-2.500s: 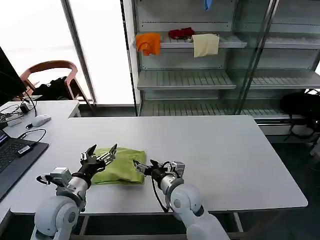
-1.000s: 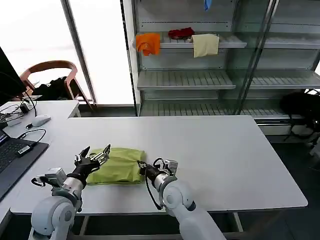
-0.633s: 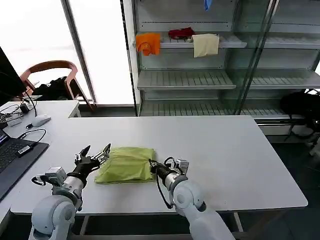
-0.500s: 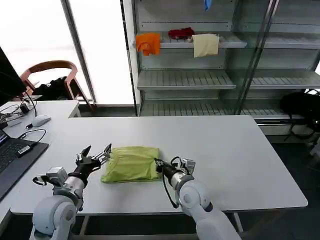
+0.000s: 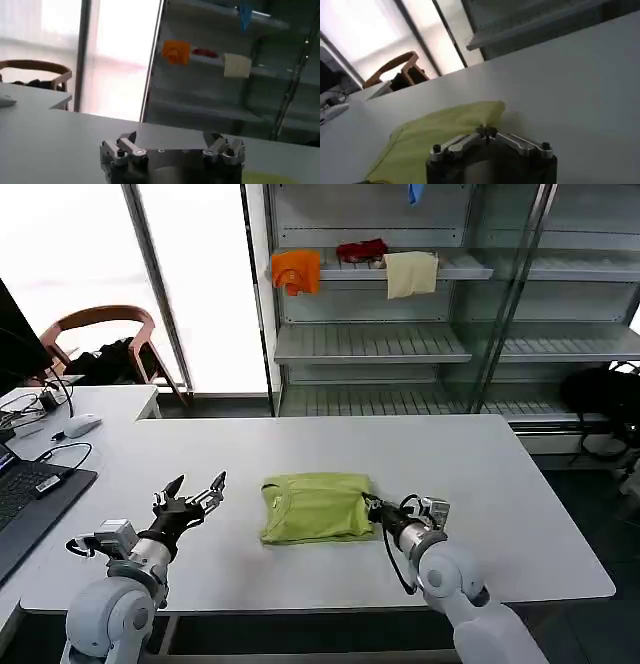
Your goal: Fold and organize the clothes.
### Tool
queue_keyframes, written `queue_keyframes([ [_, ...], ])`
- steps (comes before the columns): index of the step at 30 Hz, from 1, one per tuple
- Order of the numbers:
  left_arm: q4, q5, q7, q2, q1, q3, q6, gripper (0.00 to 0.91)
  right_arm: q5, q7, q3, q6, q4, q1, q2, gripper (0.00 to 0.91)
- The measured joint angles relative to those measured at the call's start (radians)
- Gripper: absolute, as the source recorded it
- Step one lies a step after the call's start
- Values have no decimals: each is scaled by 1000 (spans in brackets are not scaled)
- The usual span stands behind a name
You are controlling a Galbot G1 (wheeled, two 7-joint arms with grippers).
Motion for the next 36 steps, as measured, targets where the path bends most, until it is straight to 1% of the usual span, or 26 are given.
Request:
queue_keyframes([
  [3, -5, 0, -2, 0, 2, 1, 0, 907, -28, -32, 13, 3, -7, -1, -21, 907],
  [5, -9, 0, -3, 0, 3, 1, 0, 907, -72, -60, 25, 3, -8, -8, -25, 907],
  [7, -13, 0, -3, 0, 5, 0, 0, 907, -137, -91, 37, 5, -7, -19, -23, 907],
  [12, -23, -4, 6, -1, 13, -2, 0, 907, -338, -162, 63, 9, 16, -64, -24, 907],
  [16, -27, -6, 17, -6, 14, -8, 0, 907, -467, -189, 94, 14, 46, -102, -30, 907],
  [22, -19, -5, 40, -9, 14, -18, -14, 907, -616, -217, 173, 39, 92, -156, -50, 907],
  [28, 6, 0, 51, -10, 7, -15, -55, 907, -680, -241, 258, 67, 116, -200, -71, 907],
  [36, 56, 31, 50, -20, 4, -1, -121, 907, -712, -258, 345, 132, 119, -239, -92, 907],
])
